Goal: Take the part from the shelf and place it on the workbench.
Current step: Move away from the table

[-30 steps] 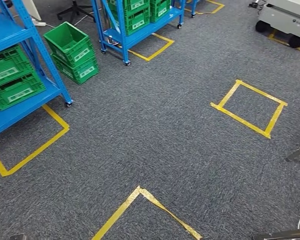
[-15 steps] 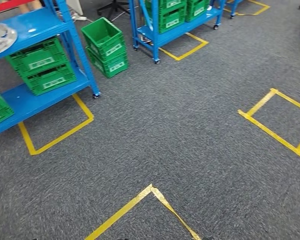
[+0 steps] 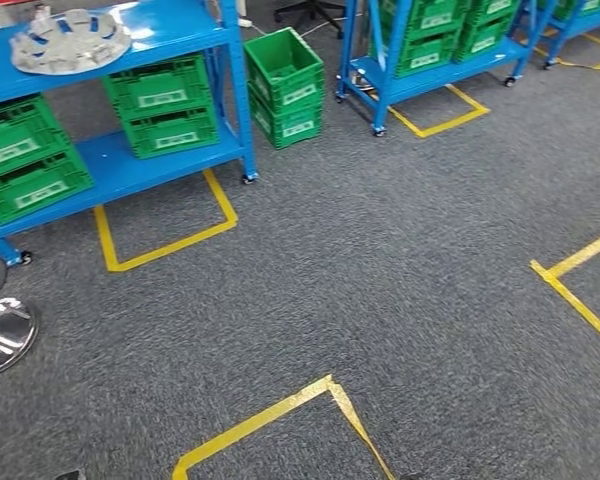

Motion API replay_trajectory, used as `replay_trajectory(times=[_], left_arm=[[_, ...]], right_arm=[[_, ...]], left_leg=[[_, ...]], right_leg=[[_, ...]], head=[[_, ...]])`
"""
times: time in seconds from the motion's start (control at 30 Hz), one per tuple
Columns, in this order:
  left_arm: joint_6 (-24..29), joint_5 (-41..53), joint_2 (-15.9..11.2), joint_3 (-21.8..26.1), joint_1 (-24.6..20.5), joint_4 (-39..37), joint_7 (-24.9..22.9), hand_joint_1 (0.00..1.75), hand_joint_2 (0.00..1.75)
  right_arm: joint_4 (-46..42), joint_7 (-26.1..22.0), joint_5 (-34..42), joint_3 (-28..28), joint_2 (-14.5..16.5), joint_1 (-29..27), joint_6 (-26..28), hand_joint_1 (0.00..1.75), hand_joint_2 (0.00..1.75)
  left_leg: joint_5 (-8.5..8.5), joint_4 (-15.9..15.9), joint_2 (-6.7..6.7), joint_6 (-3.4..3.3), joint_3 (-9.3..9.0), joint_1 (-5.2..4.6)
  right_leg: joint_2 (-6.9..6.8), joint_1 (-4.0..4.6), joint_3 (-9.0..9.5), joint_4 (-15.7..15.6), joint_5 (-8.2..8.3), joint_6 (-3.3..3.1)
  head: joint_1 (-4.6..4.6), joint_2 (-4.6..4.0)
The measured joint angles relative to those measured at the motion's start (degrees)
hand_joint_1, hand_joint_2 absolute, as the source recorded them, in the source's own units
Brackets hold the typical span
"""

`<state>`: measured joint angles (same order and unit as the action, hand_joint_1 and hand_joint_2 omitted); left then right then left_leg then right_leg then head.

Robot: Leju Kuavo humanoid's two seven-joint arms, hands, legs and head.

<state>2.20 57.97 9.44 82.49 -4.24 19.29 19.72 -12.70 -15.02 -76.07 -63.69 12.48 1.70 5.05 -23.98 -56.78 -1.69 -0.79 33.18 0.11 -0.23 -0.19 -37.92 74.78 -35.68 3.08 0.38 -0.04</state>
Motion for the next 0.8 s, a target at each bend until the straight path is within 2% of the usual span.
replay_trajectory(times=[0.03,0.07,0.1,0.13,0.17,0.2,0.27,0.3,0.33,0.37,0.4,0.43,0.47,0.5,0.53,0.57,0.6,0.63,0.67,0.7,0.73,0.8], left_arm=[[-0.01,0.02,0.02,0.00,0.09,-0.05,0.01,0.00,0.00],[-0.02,0.04,0.03,0.00,0.15,-0.10,0.02,0.00,0.00],[-0.03,0.05,0.04,0.00,0.18,-0.14,0.02,0.00,0.00],[-0.03,0.06,0.04,0.00,0.16,-0.16,0.02,0.00,0.00],[-0.03,0.06,0.03,0.00,0.11,-0.17,0.03,0.00,0.00],[-0.03,0.06,0.01,0.00,0.09,-0.17,0.06,0.00,0.00],[0.04,0.06,-0.04,0.00,0.17,-0.17,0.14,0.00,0.00],[0.10,0.06,-0.05,-0.01,0.25,-0.19,0.17,0.00,0.00],[0.17,0.06,-0.04,-0.01,0.28,-0.20,0.18,0.00,0.00],[0.25,0.08,-0.01,-0.02,0.23,-0.22,0.18,0.00,0.00],[0.29,0.09,0.07,-0.03,0.15,-0.23,0.17,0.00,0.00],[0.36,0.11,0.12,-0.04,0.06,-0.23,0.11,0.00,0.00],[0.43,0.14,0.15,-0.05,0.03,-0.23,0.02,0.00,0.00],[0.53,0.14,0.17,-0.06,0.10,-0.23,-0.09,0.00,0.00],[0.65,0.15,0.17,-0.07,0.19,-0.23,-0.24,0.00,0.00],[0.75,0.16,0.17,-0.07,0.27,-0.23,-0.37,0.00,0.00],[0.83,0.17,0.17,-0.07,0.30,-0.23,-0.48,0.00,0.00],[0.90,0.19,0.21,-0.08,0.24,-0.23,-0.57,0.00,0.00],[0.96,0.21,0.25,-0.09,0.12,-0.23,-0.63,0.00,0.00],[1.06,0.25,0.31,-0.10,0.03,-0.23,-0.67,0.00,0.00],[1.16,0.28,0.38,-0.11,-0.01,-0.23,-0.69,0.00,0.00],[1.34,0.38,0.54,-0.11,0.14,-0.23,-0.71,0.00,0.00]], right_arm=[[0.00,0.01,0.00,-0.06,0.00,0.00,0.00,0.00,0.00],[0.00,0.01,-0.01,-0.09,0.00,0.02,0.00,0.00,0.00],[0.00,0.01,-0.01,-0.11,0.00,0.05,0.00,0.00,0.00],[0.00,0.00,-0.01,-0.12,0.01,0.11,-0.01,0.00,0.00],[0.00,-0.01,-0.01,-0.14,0.04,0.16,-0.01,0.00,0.00],[0.00,-0.01,0.00,-0.15,0.08,0.18,-0.01,0.00,0.00],[0.00,0.01,0.02,-0.25,0.16,0.15,0.01,0.00,0.00],[-0.01,0.01,0.05,-0.33,0.18,0.13,0.02,0.00,0.00],[-0.03,0.00,0.13,-0.44,0.22,0.13,0.03,0.00,0.00],[-0.05,-0.01,0.23,-0.53,0.27,0.11,0.03,0.00,0.00],[-0.08,-0.02,0.35,-0.59,0.29,0.08,0.04,0.00,0.00],[-0.10,-0.01,0.45,-0.64,0.30,0.02,0.04,0.00,0.00],[-0.11,-0.01,0.51,-0.68,0.30,-0.04,0.04,0.00,0.00],[-0.13,0.00,0.54,-0.72,0.30,-0.05,0.04,0.00,0.00],[-0.15,0.00,0.55,-0.76,0.30,-0.01,0.04,0.00,0.00],[-0.15,-0.01,0.55,-0.80,0.31,0.04,0.03,0.00,0.00],[-0.16,-0.01,0.54,-0.82,0.34,0.10,0.03,0.00,0.00],[-0.18,-0.02,0.54,-0.86,0.37,0.14,0.02,0.00,0.00],[-0.21,-0.02,0.54,-0.91,0.39,0.17,0.02,0.00,0.00],[-0.25,-0.02,0.54,-0.96,0.42,0.19,0.02,0.00,0.00],[-0.28,-0.01,0.56,-1.02,0.42,0.21,0.01,0.00,0.00],[-0.35,0.00,0.64,-1.10,0.43,0.28,0.00,0.00,0.00]], left_leg=[[0.00,-0.02,-0.81,0.02,-0.07,0.01],[0.01,-0.05,-1.61,0.08,-0.16,0.06],[0.00,-0.09,-2.34,0.23,-0.22,0.11],[0.00,-0.23,-3.05,0.48,-0.18,0.09],[0.06,-0.30,-3.64,0.79,-0.05,0.07],[0.18,-0.30,-4.17,1.13,0.15,0.08],[0.52,-0.10,-5.08,1.79,0.49,0.25],[0.39,-0.28,-4.66,2.10,0.65,0.28],[-0.36,-1.34,-3.57,2.40,1.17,0.24],[-1.82,-3.68,-2.09,2.65,2.25,0.17],[-3.78,-7.17,-0.47,2.86,3.86,0.10],[-5.79,-11.35,0.47,3.03,5.83,0.12],[-7.15,-14.87,0.86,3.14,7.50,0.16],[-7.46,-16.79,1.01,3.19,8.37,0.19],[-6.68,-16.58,1.09,3.18,8.20,0.22],[-5.03,-14.21,1.29,3.11,6.95,0.24],[-3.01,-10.38,2.05,2.95,4.90,0.21],[-1.50,-6.35,3.36,2.82,2.79,0.09],[-0.57,-3.24,4.38,2.53,1.20,-0.02],[-0.26,-1.34,5.17,2.24,0.27,-0.13],[-0.45,-0.71,5.27,1.95,0.03,-0.25],[-0.50,-0.49,4.24,1.25,0.01,-0.17]], right_leg=[[0.11,-0.03,0.18,-1.01,1.37,-0.05],[0.48,-0.11,1.39,-4.05,3.57,-0.11],[1.50,-0.28,3.11,-8.06,5.72,-0.17],[2.82,-0.50,4.68,-11.76,7.13,-0.22],[3.91,-0.67,5.77,-14.30,7.88,-0.33],[4.65,-0.71,6.37,-15.51,7.94,-0.48],[4.04,-0.59,6.67,-15.75,7.96,-1.09],[3.51,-0.57,6.83,-15.85,8.11,-1.46],[2.91,-0.60,6.86,-15.96,8.25,-1.89],[2.25,-0.65,6.90,-16.10,8.35,-2.25],[1.56,-0.59,6.91,-16.12,8.33,-2.47],[0.81,-0.52,6.90,-16.12,8.28,-2.65],[0.05,-0.48,6.90,-16.12,8.22,-2.72],[-0.65,-0.46,6.93,-16.12,8.16,-2.75],[-1.27,-0.46,6.99,-16.12,8.09,-2.73],[-1.82,-0.47,7.10,-16.12,8.00,-2.66],[-2.34,-0.44,7.27,-16.12,7.88,-2.51],[-2.81,-0.25,7.40,-16.03,7.68,-2.25],[-3.27,-0.03,7.40,-15.99,7.47,-1.97],[-3.69,0.19,7.43,-16.00,7.27,-1.68],[-4.12,0.36,7.46,-16.07,7.10,-1.41],[-4.54,0.30,7.83,-16.23,6.79,-0.87]], head=[[-0.01,0.00],[-0.01,0.00],[0.01,0.00],[0.00,0.00],[-0.03,0.00],[-0.06,0.00],[-0.09,0.00],[-0.12,0.00],[-0.31,0.00],[-0.50,0.00],[-0.70,0.00],[-0.86,0.00],[-0.86,0.00],[-0.87,0.00],[-0.89,0.00],[-0.88,0.00],[-0.89,0.00],[-0.94,0.00],[-0.91,0.00],[-0.84,0.00],[-0.75,0.00],[-0.57,0.00]])
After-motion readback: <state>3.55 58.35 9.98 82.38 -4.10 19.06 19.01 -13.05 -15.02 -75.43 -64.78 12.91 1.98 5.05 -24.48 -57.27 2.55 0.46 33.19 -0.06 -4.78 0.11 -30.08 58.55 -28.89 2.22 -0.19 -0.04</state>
